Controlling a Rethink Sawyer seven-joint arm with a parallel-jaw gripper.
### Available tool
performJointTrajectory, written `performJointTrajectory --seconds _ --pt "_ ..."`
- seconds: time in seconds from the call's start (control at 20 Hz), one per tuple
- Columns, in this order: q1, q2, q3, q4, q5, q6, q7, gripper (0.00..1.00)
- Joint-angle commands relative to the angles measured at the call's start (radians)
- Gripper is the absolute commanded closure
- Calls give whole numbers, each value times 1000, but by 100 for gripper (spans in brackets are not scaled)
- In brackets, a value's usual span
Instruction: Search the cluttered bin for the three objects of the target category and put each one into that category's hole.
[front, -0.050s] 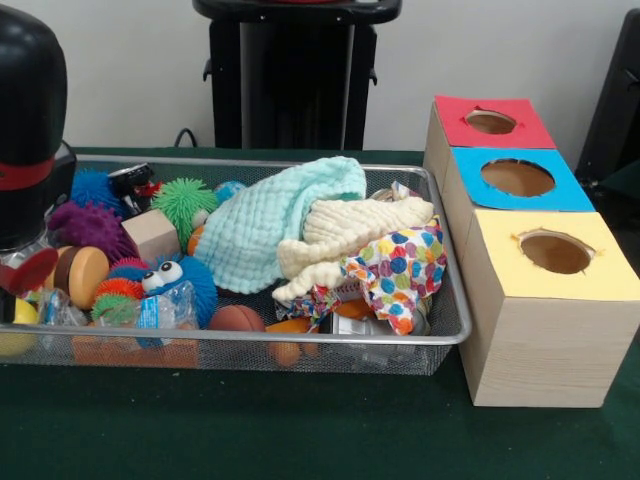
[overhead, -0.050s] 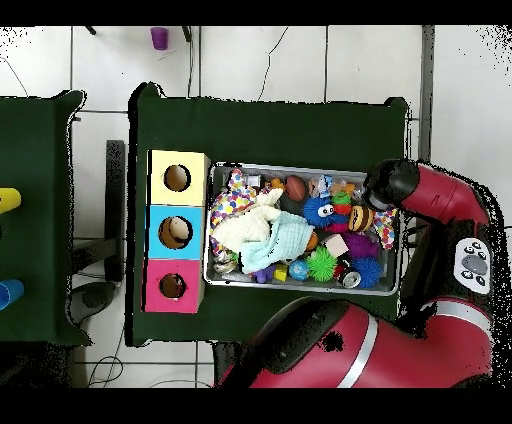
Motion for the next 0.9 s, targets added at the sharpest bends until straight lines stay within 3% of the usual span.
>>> performJointTrajectory --seconds 0.05,0.25,0.6,0.9 --pt "-11 102 104 74 -38 -80 1 100" --pt "-15 111 110 65 -34 -73 -4 100" --pt "-16 61 117 110 -11 -10 -14 100" --pt "-19 -53 136 234 43 120 -30 100"
